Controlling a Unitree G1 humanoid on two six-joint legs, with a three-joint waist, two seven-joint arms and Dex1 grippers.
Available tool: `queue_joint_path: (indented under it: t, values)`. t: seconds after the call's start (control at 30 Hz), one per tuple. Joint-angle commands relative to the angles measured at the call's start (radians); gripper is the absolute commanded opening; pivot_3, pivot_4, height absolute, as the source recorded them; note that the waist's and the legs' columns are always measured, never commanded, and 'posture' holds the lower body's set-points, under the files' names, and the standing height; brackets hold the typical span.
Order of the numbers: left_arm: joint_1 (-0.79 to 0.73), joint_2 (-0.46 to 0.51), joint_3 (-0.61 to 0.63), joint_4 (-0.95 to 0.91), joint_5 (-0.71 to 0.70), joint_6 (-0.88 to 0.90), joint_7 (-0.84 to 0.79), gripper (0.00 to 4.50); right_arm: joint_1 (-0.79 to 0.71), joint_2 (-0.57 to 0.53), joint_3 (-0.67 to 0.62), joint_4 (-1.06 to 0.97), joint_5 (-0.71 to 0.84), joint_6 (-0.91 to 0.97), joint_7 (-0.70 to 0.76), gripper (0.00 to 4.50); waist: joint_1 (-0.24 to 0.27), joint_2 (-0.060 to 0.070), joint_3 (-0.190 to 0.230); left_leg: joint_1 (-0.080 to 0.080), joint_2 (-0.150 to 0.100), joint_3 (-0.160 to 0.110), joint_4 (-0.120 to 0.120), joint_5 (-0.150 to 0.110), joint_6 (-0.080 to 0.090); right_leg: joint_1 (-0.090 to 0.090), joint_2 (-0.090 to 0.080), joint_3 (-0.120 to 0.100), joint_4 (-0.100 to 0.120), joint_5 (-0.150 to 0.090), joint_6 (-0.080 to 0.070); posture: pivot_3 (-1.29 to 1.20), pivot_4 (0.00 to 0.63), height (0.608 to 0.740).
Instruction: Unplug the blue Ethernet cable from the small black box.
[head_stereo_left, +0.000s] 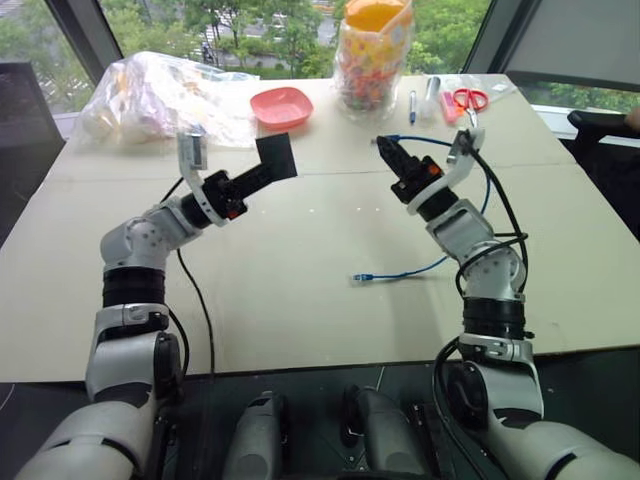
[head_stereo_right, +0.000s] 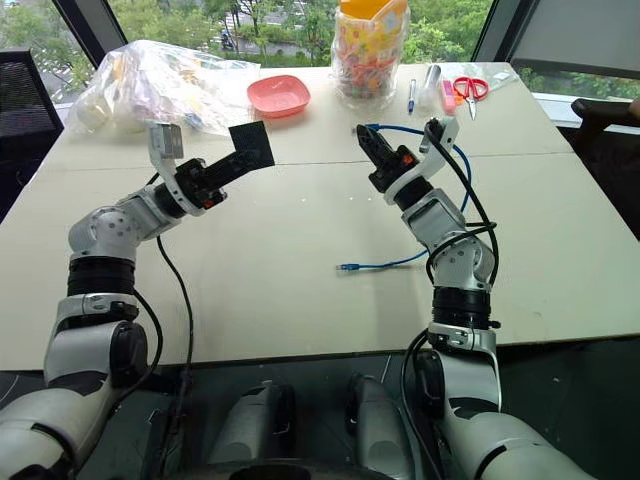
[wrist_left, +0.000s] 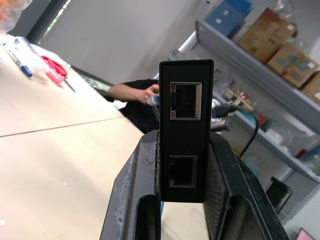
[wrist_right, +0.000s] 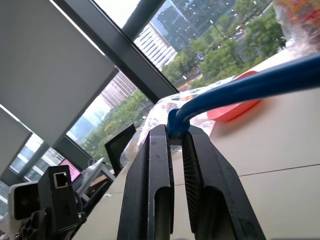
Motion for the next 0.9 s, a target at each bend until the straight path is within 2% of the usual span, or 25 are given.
queue_joint_path:
  t: [0.03,0.1,0.23,0.3,0.4,0.43,0.53,0.63,0.77,0.83,0.87,0.9]
  values:
    - [0.012,-0.092,-0.107,-0.013,0.254,-0.385,0.190,0.51,-0.108,-0.142,0.025,0.283,-0.216,-0.066,-0.066,0.02,0.005,0.000,0.000,0.001,0.000,0.000,0.000,0.000,0.000,0.000,0.000,0.000,0.000,0.001,0.002,0.00,0.150,0.740]
    - [0.013,-0.143,-0.133,0.020,0.324,-0.515,0.254,0.51,-0.154,-0.186,0.042,0.412,-0.287,-0.096,-0.066,0.02,0.008,0.000,0.000,0.000,-0.002,0.002,0.000,0.000,0.000,0.001,-0.002,0.000,-0.001,0.000,-0.001,0.00,0.150,0.740]
    - [0.012,-0.206,-0.197,0.110,0.449,-0.715,0.317,0.51,-0.198,-0.237,0.102,0.563,-0.423,-0.159,-0.026,1.57,-0.002,0.000,0.000,-0.002,-0.005,0.003,0.000,-0.001,0.002,-0.002,-0.002,0.001,-0.001,0.002,0.003,0.00,0.150,0.740]
    - [0.006,-0.225,-0.212,0.170,0.483,-0.783,0.333,0.51,-0.204,-0.244,0.109,0.587,-0.454,-0.176,-0.005,2.65,-0.004,0.000,0.000,-0.002,-0.004,0.006,-0.001,-0.001,0.003,-0.003,-0.001,0.001,0.000,0.002,0.003,0.00,0.150,0.740]
    - [-0.021,-0.259,-0.218,0.271,0.521,-0.875,0.378,0.51,-0.150,-0.256,0.161,0.480,-0.486,-0.105,0.057,4.17,-0.004,0.000,0.000,-0.003,-0.003,0.008,-0.001,-0.001,0.003,-0.005,0.000,0.001,0.001,0.002,0.003,0.00,0.150,0.740]
    - [-0.030,-0.268,-0.221,0.301,0.533,-0.903,0.387,0.51,-0.122,-0.258,0.179,0.421,-0.487,-0.068,0.075,4.43,-0.002,0.000,0.000,-0.003,-0.002,0.008,-0.001,-0.001,0.003,-0.005,0.001,0.001,0.002,0.002,0.003,0.00,0.150,0.740]
    - [-0.067,-0.298,-0.227,0.415,0.579,-1.001,0.433,0.51,0.010,-0.250,0.226,0.156,-0.468,0.052,0.084,4.43,0.002,0.000,0.000,-0.003,0.000,0.007,0.000,-0.001,0.003,-0.004,0.001,0.001,0.001,0.002,0.003,0.00,0.150,0.740]
    - [-0.108,-0.326,-0.233,0.535,0.622,-1.084,0.489,0.51,0.127,-0.195,0.214,-0.072,-0.428,0.116,0.037,4.43,0.004,0.000,0.000,-0.003,0.000,0.004,0.000,-0.001,0.003,-0.004,-0.001,0.001,0.000,0.002,0.004,0.00,0.150,0.740]
    - [-0.141,-0.342,-0.230,0.643,0.654,-1.129,0.526,0.51,0.204,-0.133,0.188,-0.202,-0.411,0.141,-0.010,4.43,0.002,0.000,0.000,-0.005,0.000,0.003,0.001,-0.001,0.003,-0.004,-0.002,0.000,0.000,0.002,0.004,0.00,0.150,0.740]
    - [-0.149,-0.341,-0.225,0.671,0.660,-1.134,0.529,1.56,0.220,-0.120,0.179,-0.221,-0.414,0.134,-0.022,4.50,0.001,0.000,0.000,-0.005,0.000,0.003,0.001,-0.001,0.003,-0.004,-0.001,0.000,0.000,0.002,0.004,0.00,0.150,0.740]
    - [-0.150,-0.338,-0.223,0.677,0.661,-1.137,0.528,1.84,0.222,-0.116,0.170,-0.226,-0.413,0.129,-0.027,4.50,0.001,0.000,0.000,-0.005,0.000,0.003,0.001,-0.001,0.003,-0.004,-0.001,0.000,0.000,0.002,0.004,0.00,0.150,0.740]
    - [-0.151,-0.334,-0.220,0.681,0.660,-1.138,0.527,2.34,0.222,-0.114,0.160,-0.227,-0.412,0.125,-0.029,4.50,0.001,0.000,0.000,-0.005,0.000,0.002,0.001,-0.001,0.003,-0.004,-0.001,-0.001,0.000,0.002,0.004,0.00,0.150,0.740]
